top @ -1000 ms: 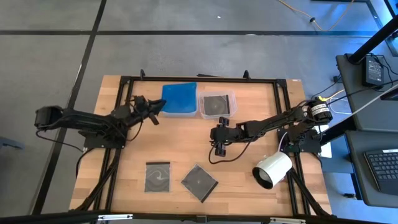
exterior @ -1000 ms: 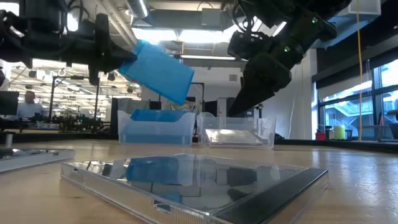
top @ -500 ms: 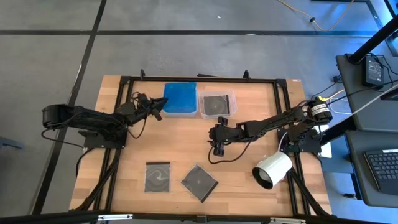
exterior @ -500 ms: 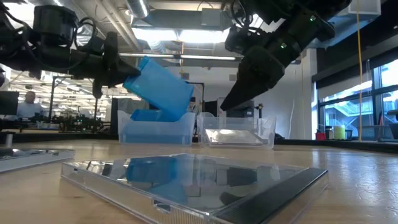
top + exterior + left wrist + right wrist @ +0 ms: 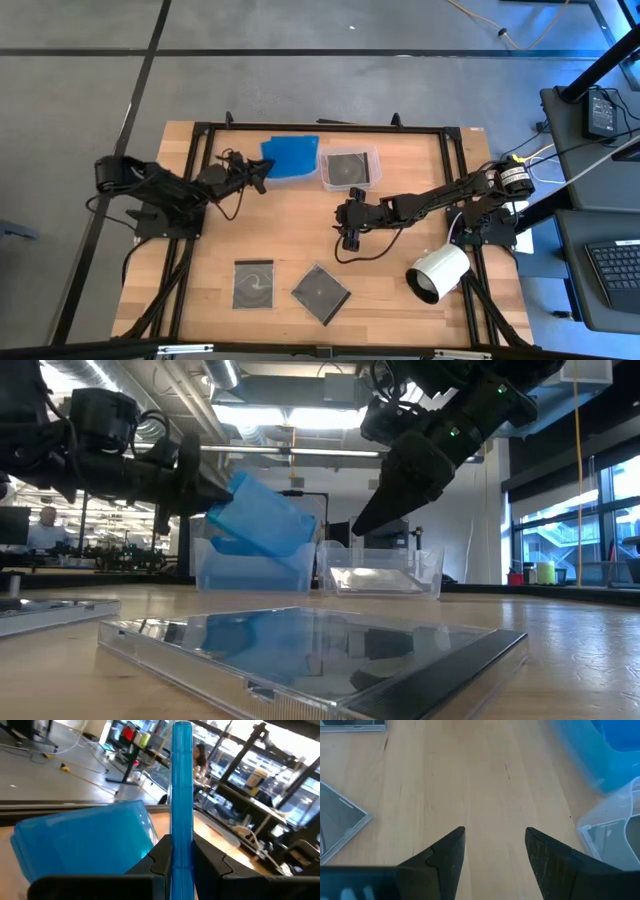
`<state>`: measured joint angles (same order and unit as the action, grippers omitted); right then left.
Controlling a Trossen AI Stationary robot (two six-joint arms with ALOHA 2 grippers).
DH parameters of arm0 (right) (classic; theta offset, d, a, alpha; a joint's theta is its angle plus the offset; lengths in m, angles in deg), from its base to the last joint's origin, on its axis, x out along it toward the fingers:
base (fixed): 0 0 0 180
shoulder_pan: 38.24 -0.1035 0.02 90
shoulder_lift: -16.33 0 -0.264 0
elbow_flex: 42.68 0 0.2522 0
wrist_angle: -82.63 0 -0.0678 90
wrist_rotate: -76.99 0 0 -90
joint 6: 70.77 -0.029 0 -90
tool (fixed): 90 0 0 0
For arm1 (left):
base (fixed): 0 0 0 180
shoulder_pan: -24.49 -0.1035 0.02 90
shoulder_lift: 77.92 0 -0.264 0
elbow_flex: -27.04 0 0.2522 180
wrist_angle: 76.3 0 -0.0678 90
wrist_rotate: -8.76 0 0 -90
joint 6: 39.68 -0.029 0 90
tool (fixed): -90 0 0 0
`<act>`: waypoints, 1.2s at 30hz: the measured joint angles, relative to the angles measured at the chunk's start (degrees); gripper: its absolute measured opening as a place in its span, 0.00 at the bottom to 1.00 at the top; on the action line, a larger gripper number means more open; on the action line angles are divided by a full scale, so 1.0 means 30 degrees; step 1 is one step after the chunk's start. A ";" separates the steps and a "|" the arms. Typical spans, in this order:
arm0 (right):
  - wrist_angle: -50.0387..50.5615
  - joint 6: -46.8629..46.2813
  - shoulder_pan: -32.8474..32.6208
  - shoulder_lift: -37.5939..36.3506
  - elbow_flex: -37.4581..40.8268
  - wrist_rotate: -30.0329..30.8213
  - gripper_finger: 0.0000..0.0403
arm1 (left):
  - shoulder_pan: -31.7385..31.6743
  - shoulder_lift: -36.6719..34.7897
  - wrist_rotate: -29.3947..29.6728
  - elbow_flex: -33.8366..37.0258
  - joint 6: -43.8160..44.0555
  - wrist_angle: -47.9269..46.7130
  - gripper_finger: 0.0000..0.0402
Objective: Pick & place jewel cases by type
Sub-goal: Put the blue CD case into the left transparent bin
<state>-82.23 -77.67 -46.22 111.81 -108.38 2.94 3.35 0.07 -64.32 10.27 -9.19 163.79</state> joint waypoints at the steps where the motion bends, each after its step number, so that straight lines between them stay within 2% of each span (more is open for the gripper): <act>1: 0.0001 -0.0002 0.0000 0.0000 0.0000 -0.0002 0.52 | -0.0007 0.0228 0.0139 0.0000 -0.0052 0.0170 0.12; 10: 0.0040 0.0015 0.0000 0.0000 0.0000 -0.0009 0.52 | 0.0000 0.1345 0.1395 0.0022 -0.1209 -0.0262 0.21; 14: 0.0047 0.0022 0.0000 0.0000 0.0000 -0.0016 0.52 | 0.0000 0.1343 0.1420 0.0022 -0.2123 -0.0246 0.21; 21: 0.0062 0.0029 0.0000 0.0000 0.0000 -0.0016 0.52 | 0.0007 0.1343 0.2809 0.0022 -0.2896 -0.0180 0.22; 29: 0.0069 0.0029 0.0000 0.0000 0.0000 -0.0016 0.52 | 0.0007 0.1343 0.1586 0.0022 -0.3442 -0.1022 0.24; 36: 0.0069 -0.0015 0.0000 0.0000 0.0000 -0.0024 0.52 | 0.0029 0.1343 0.0864 0.0022 -0.3015 -0.1425 0.29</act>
<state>-82.03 -77.71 -46.22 111.81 -108.38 2.87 3.44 4.10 -61.73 10.34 -18.23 159.52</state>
